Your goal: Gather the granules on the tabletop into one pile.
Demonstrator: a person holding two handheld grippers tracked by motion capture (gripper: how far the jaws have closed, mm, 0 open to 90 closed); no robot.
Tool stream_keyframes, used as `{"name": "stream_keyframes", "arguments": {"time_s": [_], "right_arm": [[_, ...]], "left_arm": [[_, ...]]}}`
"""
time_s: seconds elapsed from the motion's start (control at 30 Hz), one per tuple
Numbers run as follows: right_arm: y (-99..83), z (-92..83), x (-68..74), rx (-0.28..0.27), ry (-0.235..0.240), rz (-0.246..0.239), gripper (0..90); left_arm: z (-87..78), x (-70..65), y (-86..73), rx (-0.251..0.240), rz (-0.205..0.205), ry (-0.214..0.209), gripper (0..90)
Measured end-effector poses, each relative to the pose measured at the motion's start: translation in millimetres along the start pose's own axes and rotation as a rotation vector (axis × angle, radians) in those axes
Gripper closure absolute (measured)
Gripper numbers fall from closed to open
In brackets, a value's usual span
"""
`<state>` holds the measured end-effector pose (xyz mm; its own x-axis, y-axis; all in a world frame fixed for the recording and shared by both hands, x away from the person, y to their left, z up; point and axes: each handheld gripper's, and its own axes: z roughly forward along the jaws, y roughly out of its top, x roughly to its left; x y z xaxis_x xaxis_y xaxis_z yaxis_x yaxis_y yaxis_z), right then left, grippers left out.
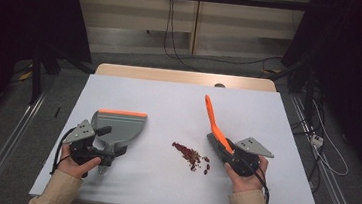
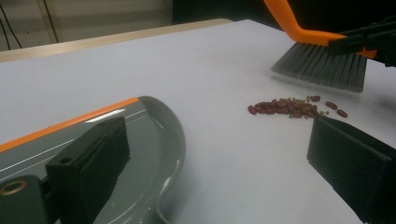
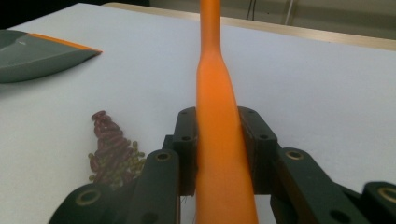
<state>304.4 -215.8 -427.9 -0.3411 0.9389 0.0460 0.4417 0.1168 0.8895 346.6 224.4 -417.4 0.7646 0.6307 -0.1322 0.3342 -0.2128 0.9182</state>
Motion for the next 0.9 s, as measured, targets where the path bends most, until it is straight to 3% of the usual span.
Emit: {"name": "stream_keyframes", "arguments": {"time_s": [0.1, 0.47, 0.63, 0.9], "right_arm": [[-6.9, 0.6, 9.7, 0.009, -0.046, -0.012, 71.2], [-14.6, 8.5, 46.1, -0.041, -0.141, 0.029, 71.1], [-14.7, 14.1, 55.0, -0.064, -0.150, 0.054, 71.0], [-13.3, 23.7, 69.0, -0.090, -0.156, 0.048, 70.8]], "left_arm": [[-1.1, -0.6, 0.6, 0.001, 0.002, 0.001, 5.5], [-0.9, -3.7, 1.6, 0.000, 0.011, 0.001, 5.4], [-0.7, -3.7, 1.7, 0.000, 0.015, 0.000, 5.4], [-0.3, -3.3, 1.8, -0.001, 0.010, -0.001, 5.4]]}}
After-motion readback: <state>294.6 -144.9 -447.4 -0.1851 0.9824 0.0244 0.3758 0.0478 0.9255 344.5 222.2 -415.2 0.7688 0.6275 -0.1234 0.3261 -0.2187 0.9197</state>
